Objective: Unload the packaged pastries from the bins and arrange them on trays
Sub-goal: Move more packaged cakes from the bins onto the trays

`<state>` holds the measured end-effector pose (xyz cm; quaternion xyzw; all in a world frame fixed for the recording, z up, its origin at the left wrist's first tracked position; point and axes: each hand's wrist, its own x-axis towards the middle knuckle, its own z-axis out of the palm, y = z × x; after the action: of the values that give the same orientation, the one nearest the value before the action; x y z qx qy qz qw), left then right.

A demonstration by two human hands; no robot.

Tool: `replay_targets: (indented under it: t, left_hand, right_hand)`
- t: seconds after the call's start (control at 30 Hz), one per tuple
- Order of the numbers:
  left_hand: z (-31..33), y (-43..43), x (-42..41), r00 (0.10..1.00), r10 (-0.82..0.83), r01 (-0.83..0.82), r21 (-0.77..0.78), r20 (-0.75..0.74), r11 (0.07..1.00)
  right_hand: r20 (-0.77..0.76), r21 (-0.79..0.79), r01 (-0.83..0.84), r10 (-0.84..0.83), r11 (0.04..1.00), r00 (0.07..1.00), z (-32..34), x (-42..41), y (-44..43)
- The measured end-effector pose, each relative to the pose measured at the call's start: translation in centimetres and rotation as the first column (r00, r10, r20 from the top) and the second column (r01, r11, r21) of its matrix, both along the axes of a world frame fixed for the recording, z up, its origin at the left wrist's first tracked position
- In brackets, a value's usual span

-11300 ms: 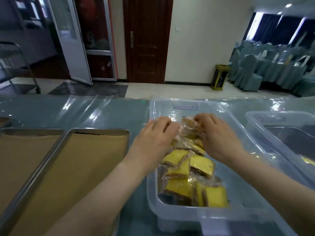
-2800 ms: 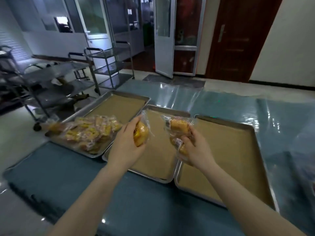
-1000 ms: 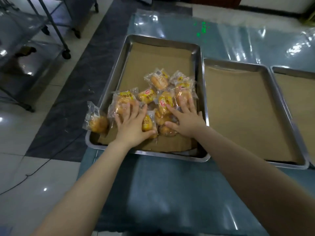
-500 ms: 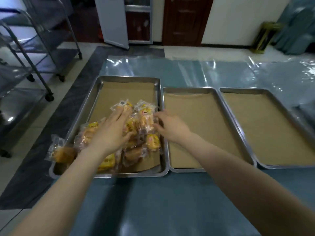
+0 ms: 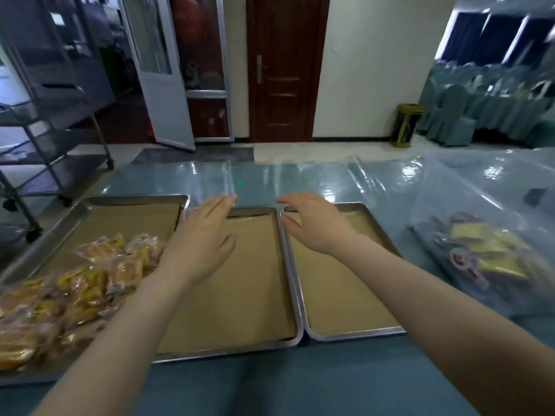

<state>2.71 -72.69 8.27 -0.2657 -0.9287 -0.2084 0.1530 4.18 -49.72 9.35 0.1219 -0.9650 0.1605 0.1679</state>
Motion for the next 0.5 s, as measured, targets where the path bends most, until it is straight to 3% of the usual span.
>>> replay_targets:
  t: [0.23,0.5]
  left_hand:
    - [4.2,9.7,-1.6,0.989,-0.083,0.081,-0.016,-0.123,0.997]
    - [2.7,24.0,-3.5,0.971,-0.232,0.231,-0.027,-0.05,0.973]
  right_hand:
    - [-0.074,-0.165,0.06,-0.073,0.984,0.995,2.1,-0.9,9.5]
    - [-0.02,-0.163,0.172,-0.178,0.971,0.984,1.4,1.9,22.4]
